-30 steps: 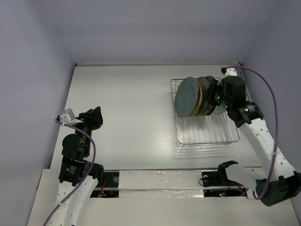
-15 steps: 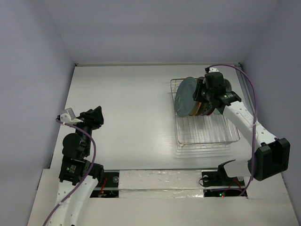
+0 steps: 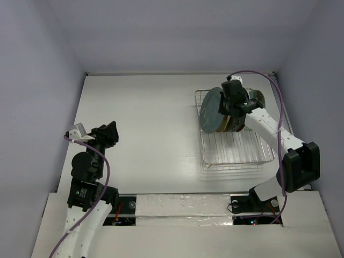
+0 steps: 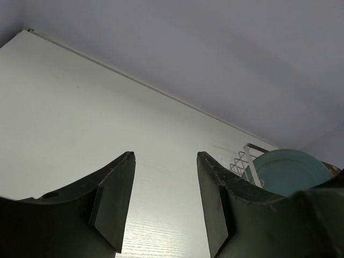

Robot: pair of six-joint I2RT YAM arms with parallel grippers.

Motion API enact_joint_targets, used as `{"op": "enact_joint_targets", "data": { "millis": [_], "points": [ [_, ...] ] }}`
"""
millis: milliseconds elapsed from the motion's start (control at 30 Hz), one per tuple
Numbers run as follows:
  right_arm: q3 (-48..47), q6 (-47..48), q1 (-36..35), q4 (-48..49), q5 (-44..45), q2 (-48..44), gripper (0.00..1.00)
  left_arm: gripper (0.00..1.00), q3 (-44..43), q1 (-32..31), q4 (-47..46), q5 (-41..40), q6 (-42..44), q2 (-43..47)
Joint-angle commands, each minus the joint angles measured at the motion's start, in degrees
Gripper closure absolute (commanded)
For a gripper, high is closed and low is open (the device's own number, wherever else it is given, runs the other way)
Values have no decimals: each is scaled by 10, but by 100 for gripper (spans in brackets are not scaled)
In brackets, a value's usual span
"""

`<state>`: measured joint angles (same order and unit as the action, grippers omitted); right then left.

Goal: Unload the plates from the dish rack

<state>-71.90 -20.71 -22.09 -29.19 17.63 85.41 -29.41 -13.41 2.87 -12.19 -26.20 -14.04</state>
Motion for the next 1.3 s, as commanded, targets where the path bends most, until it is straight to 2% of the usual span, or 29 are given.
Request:
{"op": "enact_joint_targets", "data": {
  "millis": [0,400,533,633,767,800,967,1167,1267],
  "points": [
    [-62,-3,-21,20,47,-17,100,53,-13,-1,-25,3,2,-4],
    [-183,-8,-72,7,83,-164,100,53,-14,22,-24,3,2,0],
    [-173,-34,-106,18,57,-198,100,51,-13,27,-25,3,1,2],
    [-142,-77,-144,63,19,-191,100,51,-13,39,-25,3,1,1],
    [-118,-139,-207,173,-16,-127,100,51,-13,39,-25,3,0,-4],
    [-119,-149,-231,190,-24,-87,100,51,-13,39,-24,3,0,-5],
    [-191,-230,-269,278,-54,48,100,51,-14,39,-24,3,2,-2],
    [-292,-294,-283,306,-92,209,100,50,-14,39,-24,3,3,0],
    [-305,-316,-288,306,-96,251,100,50,-14,39,-24,3,4,0]
  ]
}}
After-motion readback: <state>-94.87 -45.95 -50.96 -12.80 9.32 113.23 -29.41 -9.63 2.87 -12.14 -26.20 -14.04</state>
